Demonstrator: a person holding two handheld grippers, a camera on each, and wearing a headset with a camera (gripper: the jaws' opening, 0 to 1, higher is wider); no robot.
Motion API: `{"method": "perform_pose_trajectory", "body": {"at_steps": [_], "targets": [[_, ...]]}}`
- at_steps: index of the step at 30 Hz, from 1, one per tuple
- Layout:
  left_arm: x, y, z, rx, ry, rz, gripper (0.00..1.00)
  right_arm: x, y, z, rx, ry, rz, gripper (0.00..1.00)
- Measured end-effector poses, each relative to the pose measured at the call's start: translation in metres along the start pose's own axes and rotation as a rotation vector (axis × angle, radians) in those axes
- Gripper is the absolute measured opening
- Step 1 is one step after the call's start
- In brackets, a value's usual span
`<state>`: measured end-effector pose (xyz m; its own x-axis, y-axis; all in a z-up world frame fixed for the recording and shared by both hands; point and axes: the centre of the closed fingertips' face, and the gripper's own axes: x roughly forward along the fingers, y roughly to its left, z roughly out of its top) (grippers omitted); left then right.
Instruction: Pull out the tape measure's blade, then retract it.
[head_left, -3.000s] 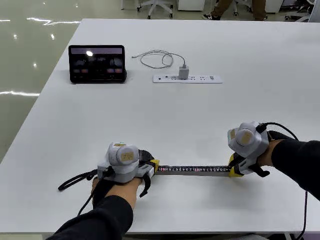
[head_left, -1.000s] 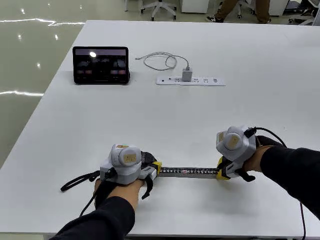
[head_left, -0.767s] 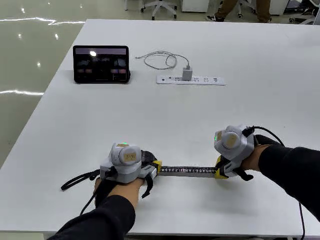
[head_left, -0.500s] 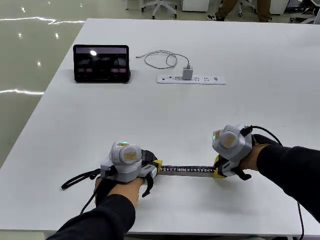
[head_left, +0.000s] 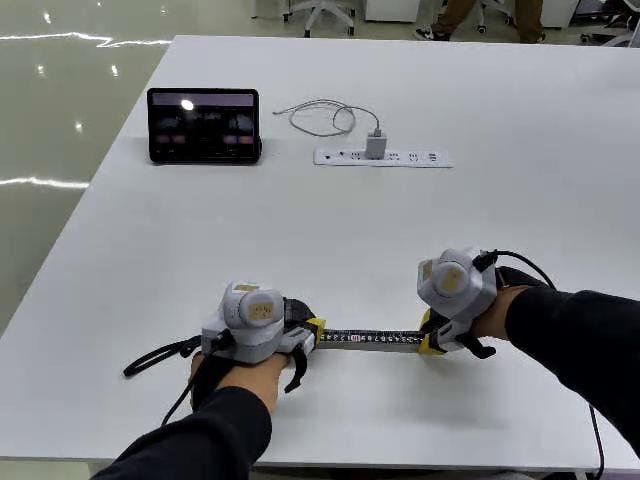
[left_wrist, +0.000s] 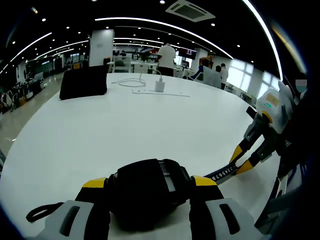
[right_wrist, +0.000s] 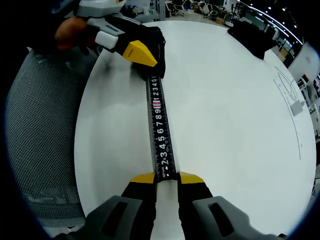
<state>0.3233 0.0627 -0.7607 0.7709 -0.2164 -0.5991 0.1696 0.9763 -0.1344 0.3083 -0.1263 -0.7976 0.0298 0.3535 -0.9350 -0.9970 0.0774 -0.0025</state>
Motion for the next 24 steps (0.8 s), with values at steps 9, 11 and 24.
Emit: {"method": "perform_pose_trajectory", "body": {"at_steps": [9,11,24], "targets": [[0.000,0.000,0.000,-0.001,-0.001,-0.001,0.60,0.002,0.001,0.005,-0.038,0.002,0.007,0.11],[0.000,0.000,0.000,0.000,-0.001,-0.001,0.60,0.002,0.002,0.006,-0.041,-0.004,0.007,0.11],[0.001,0.000,0.000,-0.002,-0.002,-0.001,0.60,0.007,0.002,0.017,-0.025,-0.014,0.006,0.11]]}}
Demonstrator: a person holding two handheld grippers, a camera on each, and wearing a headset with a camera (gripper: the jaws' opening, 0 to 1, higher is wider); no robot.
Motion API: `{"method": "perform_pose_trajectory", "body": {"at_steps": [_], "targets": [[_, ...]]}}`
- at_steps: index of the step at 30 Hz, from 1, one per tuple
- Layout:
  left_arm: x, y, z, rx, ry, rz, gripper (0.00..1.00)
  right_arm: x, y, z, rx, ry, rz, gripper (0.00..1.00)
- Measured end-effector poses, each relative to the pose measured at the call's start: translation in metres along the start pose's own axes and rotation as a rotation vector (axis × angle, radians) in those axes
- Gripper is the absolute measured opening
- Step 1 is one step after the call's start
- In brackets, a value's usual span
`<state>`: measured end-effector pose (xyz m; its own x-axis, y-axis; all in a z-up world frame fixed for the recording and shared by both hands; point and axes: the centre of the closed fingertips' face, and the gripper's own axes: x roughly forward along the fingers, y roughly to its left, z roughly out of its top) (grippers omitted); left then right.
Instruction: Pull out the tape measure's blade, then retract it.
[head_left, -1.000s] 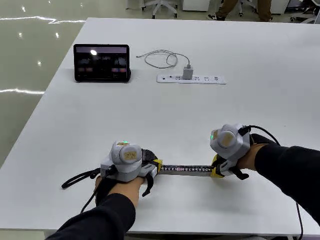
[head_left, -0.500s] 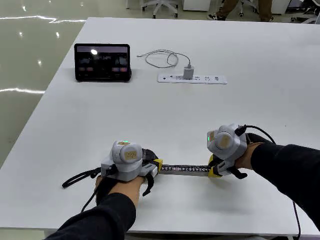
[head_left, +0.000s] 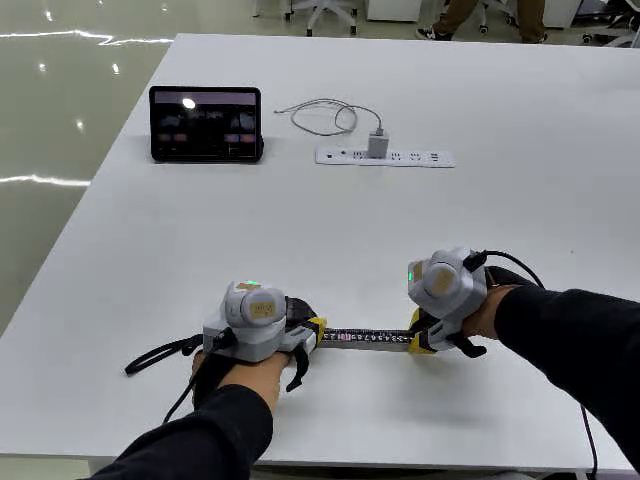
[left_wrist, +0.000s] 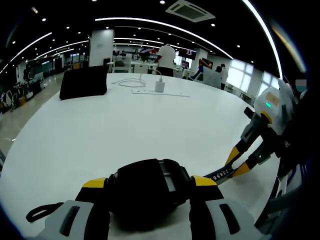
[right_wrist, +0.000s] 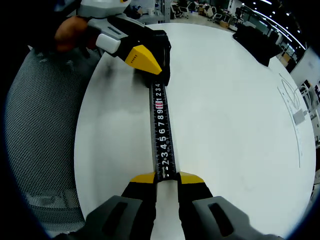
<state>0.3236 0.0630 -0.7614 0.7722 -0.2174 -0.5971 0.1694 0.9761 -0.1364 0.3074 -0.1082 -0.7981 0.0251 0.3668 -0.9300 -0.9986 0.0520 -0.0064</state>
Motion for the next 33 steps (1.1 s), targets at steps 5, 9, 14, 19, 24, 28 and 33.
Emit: {"method": "perform_pose_trajectory", "body": {"at_steps": [5,9,14,19,24,28,33], "targets": [[0.000,0.000,0.000,0.001,0.000,0.000,0.60,0.002,0.000,0.003,-0.006,0.007,0.003,0.11],[0.000,0.000,0.000,0.001,-0.001,0.000,0.60,0.003,0.000,0.006,-0.009,0.009,0.004,0.11],[0.000,0.001,0.000,0.000,-0.001,-0.001,0.60,0.004,0.000,0.009,-0.009,0.008,0.004,0.11],[0.000,0.000,0.000,0.000,0.000,-0.002,0.60,0.005,0.000,0.012,-0.004,0.003,0.003,0.11],[0.000,0.000,0.000,0.000,0.000,-0.003,0.60,0.006,0.000,0.016,-0.007,0.002,0.003,0.11],[0.000,0.000,0.000,0.001,-0.001,-0.002,0.60,0.008,0.000,0.019,-0.006,0.003,0.004,0.11],[0.000,0.000,0.000,0.001,-0.001,-0.002,0.60,0.010,0.002,0.024,-0.005,-0.005,0.004,0.11]]}}
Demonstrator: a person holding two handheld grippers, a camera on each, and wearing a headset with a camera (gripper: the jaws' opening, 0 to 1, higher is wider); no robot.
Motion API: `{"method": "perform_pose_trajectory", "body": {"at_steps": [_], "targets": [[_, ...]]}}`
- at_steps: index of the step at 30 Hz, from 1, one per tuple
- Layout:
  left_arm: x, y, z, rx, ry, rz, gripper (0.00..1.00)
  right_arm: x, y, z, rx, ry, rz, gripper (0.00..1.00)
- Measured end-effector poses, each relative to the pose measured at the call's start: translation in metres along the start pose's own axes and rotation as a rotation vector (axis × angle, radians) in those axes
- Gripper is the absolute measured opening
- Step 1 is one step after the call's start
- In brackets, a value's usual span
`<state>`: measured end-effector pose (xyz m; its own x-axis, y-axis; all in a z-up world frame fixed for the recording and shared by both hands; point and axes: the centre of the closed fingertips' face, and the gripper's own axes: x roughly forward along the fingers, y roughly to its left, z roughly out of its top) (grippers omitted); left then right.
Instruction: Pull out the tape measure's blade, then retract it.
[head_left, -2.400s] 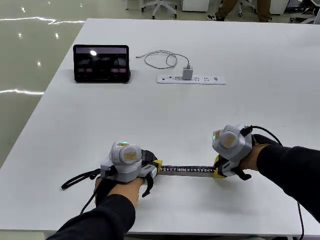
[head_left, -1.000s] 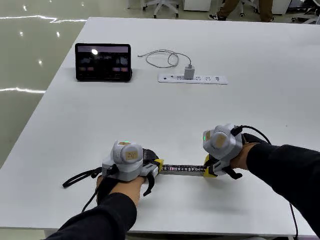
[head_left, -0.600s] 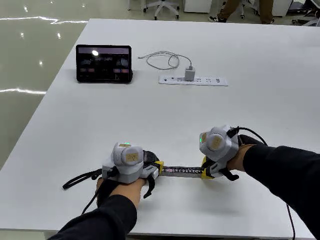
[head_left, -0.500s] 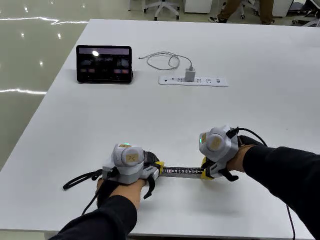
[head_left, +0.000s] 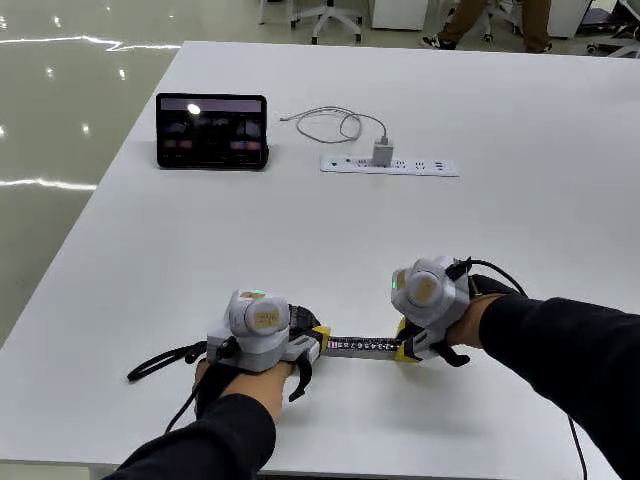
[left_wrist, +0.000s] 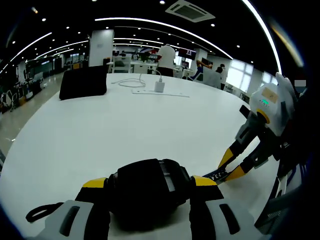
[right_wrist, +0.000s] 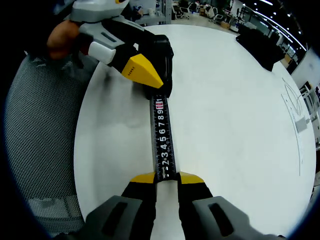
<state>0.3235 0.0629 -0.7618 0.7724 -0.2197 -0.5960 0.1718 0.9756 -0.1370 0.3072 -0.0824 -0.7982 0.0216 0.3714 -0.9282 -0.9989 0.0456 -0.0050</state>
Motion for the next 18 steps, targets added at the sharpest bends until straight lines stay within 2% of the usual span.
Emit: {"method": "perform_pose_trajectory", "body": {"at_steps": [18], "targets": [[-0.001,-0.001,0.000,-0.002,0.002,0.000,0.60,0.006,0.001,0.014,-0.004,-0.028,0.006,0.11]]}}
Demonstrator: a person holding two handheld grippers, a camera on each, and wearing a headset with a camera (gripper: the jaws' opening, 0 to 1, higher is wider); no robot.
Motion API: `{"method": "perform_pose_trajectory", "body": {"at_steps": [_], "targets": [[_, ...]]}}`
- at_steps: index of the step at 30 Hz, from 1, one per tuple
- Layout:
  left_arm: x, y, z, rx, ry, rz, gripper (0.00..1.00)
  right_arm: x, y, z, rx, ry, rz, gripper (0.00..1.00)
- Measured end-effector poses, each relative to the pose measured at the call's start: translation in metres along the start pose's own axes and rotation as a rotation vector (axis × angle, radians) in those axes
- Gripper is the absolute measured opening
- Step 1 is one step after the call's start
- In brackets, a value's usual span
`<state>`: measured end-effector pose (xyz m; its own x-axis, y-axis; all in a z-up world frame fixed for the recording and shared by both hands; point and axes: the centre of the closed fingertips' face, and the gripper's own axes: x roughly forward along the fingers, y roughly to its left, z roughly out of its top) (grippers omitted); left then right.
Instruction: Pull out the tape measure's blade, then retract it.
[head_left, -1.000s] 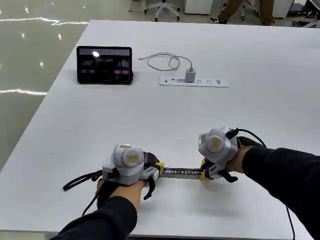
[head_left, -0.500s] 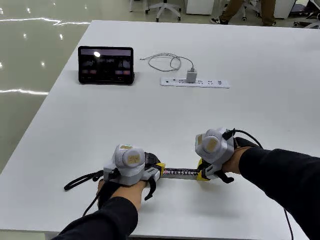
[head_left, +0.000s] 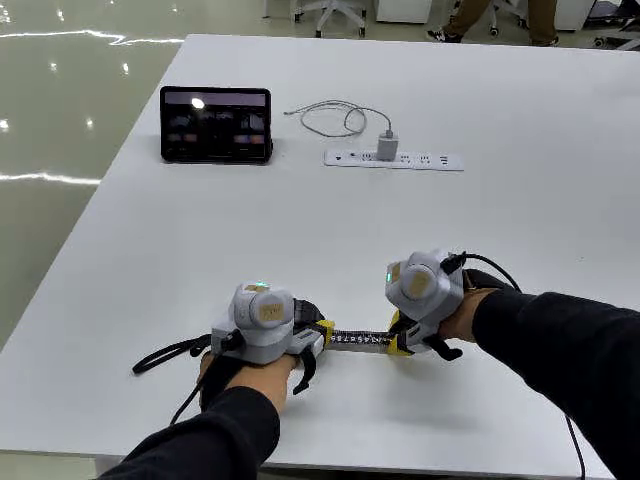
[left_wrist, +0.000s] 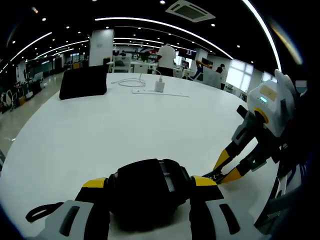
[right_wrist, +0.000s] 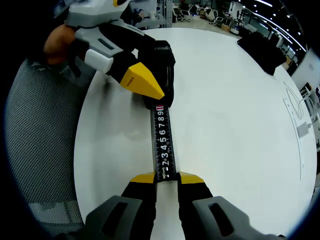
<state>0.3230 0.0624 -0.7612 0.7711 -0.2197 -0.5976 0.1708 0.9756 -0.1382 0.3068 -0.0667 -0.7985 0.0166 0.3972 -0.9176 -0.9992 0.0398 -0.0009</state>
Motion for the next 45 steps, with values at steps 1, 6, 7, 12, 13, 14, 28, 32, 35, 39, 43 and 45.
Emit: {"method": "perform_pose_trajectory", "body": {"at_steps": [1,6,7,12,13,14,28,32,35,39,43,45], "targets": [[0.000,0.000,0.000,-0.001,0.000,0.000,0.60,0.000,0.000,0.001,0.001,0.000,0.001,0.11],[0.000,0.000,0.000,-0.003,-0.001,0.001,0.60,0.001,0.000,0.002,0.009,-0.010,0.002,0.11],[0.000,0.000,0.000,-0.003,0.000,0.001,0.60,0.001,0.000,0.002,0.007,-0.010,0.001,0.11],[0.000,0.000,-0.001,-0.009,0.005,0.001,0.60,0.001,0.000,0.004,0.000,-0.013,0.001,0.11],[0.000,0.000,-0.001,-0.010,0.007,-0.001,0.60,0.002,0.000,0.005,-0.002,-0.014,0.002,0.11],[0.000,0.000,-0.001,-0.010,0.008,-0.001,0.60,0.002,0.000,0.005,-0.001,-0.015,0.003,0.11],[0.000,0.001,-0.001,-0.011,0.008,-0.006,0.60,0.007,0.000,0.017,-0.016,-0.039,0.018,0.10],[-0.001,0.002,0.000,-0.013,0.008,-0.007,0.60,0.010,0.000,0.021,-0.020,-0.043,0.019,0.10],[0.000,0.002,0.000,-0.014,0.008,-0.008,0.60,0.010,0.001,0.023,-0.014,-0.047,0.019,0.10],[-0.001,0.002,-0.001,-0.015,0.008,-0.008,0.60,0.011,0.001,0.024,-0.008,-0.050,0.017,0.10],[-0.001,0.002,-0.001,-0.024,0.007,-0.010,0.59,0.012,0.001,0.027,-0.006,-0.053,0.016,0.10],[-0.001,0.002,-0.001,-0.028,0.006,-0.013,0.59,0.013,0.002,0.030,-0.007,-0.057,0.016,0.10]]}}
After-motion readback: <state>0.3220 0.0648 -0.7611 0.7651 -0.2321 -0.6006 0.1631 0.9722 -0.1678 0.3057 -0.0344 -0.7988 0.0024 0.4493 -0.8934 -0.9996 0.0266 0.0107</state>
